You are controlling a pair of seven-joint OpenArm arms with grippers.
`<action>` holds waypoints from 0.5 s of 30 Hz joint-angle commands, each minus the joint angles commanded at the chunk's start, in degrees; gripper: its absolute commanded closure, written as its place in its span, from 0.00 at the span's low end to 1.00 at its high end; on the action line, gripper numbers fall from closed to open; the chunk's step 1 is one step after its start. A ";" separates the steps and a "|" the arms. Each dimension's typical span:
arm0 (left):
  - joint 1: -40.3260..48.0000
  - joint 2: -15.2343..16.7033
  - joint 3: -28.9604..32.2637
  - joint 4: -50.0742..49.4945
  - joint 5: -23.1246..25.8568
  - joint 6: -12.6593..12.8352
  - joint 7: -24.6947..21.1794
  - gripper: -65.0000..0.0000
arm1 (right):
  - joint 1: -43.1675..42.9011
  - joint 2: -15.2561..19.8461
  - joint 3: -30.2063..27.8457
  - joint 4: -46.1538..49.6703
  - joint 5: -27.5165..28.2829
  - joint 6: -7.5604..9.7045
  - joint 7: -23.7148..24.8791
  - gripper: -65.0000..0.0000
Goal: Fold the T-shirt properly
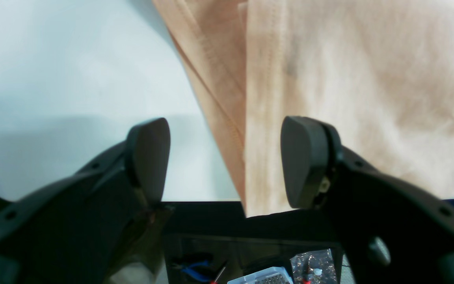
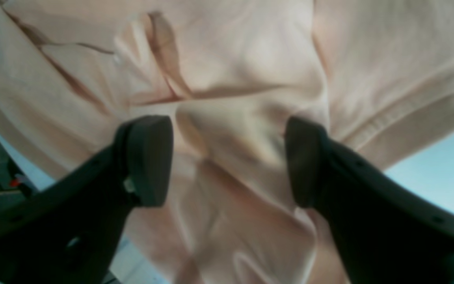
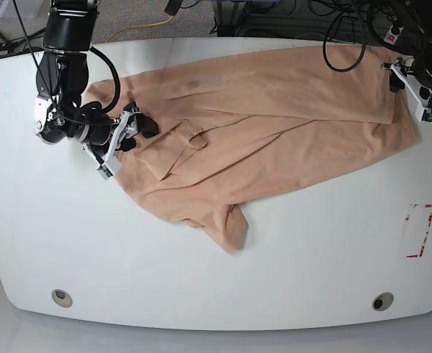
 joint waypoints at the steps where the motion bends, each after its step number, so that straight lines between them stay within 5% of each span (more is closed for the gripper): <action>1: 0.00 0.00 0.00 0.00 0.00 0.00 0.00 0.38 | -0.62 0.00 0.00 2.46 -0.09 0.00 -0.09 0.36; 6: 0.00 0.00 0.00 0.00 0.00 0.00 0.00 0.38 | -1.14 0.09 2.90 6.59 -0.44 0.00 -0.09 0.36; 15: 0.00 0.00 0.09 0.00 0.00 0.00 0.00 0.38 | -1.67 0.18 11.78 -0.18 0.18 0.00 -1.67 0.36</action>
